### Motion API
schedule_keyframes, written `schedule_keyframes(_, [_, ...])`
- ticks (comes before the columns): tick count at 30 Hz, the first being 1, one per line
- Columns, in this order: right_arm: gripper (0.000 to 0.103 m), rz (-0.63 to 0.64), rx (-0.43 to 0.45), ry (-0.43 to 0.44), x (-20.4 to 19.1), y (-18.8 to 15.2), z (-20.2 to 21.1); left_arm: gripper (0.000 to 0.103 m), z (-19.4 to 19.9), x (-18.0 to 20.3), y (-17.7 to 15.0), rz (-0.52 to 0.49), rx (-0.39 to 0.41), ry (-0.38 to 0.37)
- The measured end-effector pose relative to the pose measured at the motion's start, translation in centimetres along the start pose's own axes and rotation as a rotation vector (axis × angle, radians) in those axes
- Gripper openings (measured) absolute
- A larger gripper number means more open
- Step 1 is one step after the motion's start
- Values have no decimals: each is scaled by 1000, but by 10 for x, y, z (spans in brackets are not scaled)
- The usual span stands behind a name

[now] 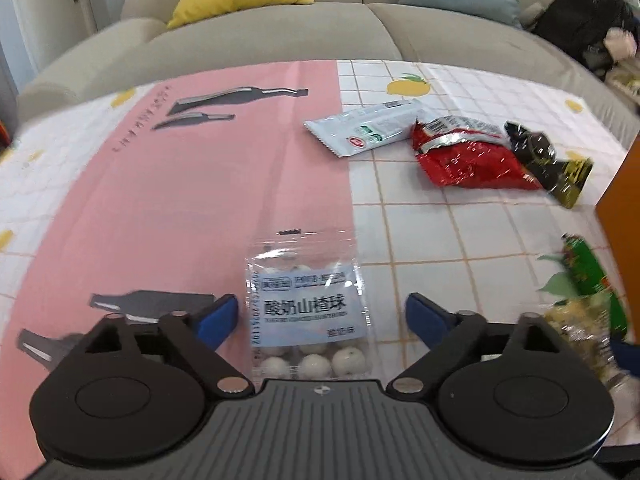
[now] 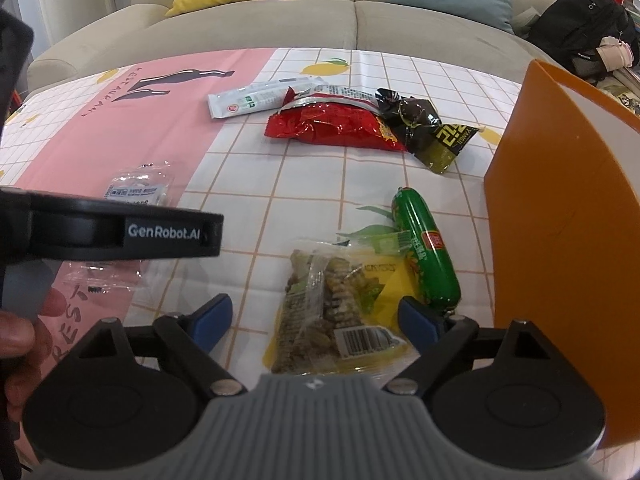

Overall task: Organize snacks
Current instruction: 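Grasp the clear yogurt hawthorn ball bag with the left tool while the right tool grasps the clear nut bag, then carry both held bags over the orange box and lower them inside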

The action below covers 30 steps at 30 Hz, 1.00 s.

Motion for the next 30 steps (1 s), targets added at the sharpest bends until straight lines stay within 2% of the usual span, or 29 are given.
schedule_keyframes(2, [84, 5, 4, -2, 0, 0, 1, 88, 1, 0, 1, 5, 8, -5])
schedule_keyframes(3, [80, 6, 6, -3, -1, 0, 2, 85, 3, 0, 1, 0, 10, -13])
schedule_keyframes(5, [74, 7, 11, -4, -1, 0, 4, 69, 5, 1, 1, -11, 12, -20])
schedule_keyframes(9, [55, 3, 16, -14, 0, 2, 6, 68, 8, 2, -1, -19, -10, -34])
schedule_keyframes(12, [50, -12, 9, -11, 1, 2, 8, 67, 12, 3, -3, -23, -24, -42])
schedule_keyframes(17, [47, -45, 1, 31, 1, 3, 15, 66, 25, 1, -5, 18, -66, -117])
schedule_keyframes(26, [47, -54, 60, 68, -2, 20, 55, 66, 69, 2, 13, 59, -77, -232])
schedule_keyframes(30, [46, -68, 88, 69, 3, 26, 80, 66, 92, 6, 22, 48, -65, -260])
Point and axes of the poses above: each gripper's, at about its wrist camera, not at the fingertips, and z roughly against the way its jaws point, x to its right, y to its top, the point moved 5 cm from there along -z, roughly the way its jaws point, and after that the axes turned 11 degrees about z, right-handed, at the moved point
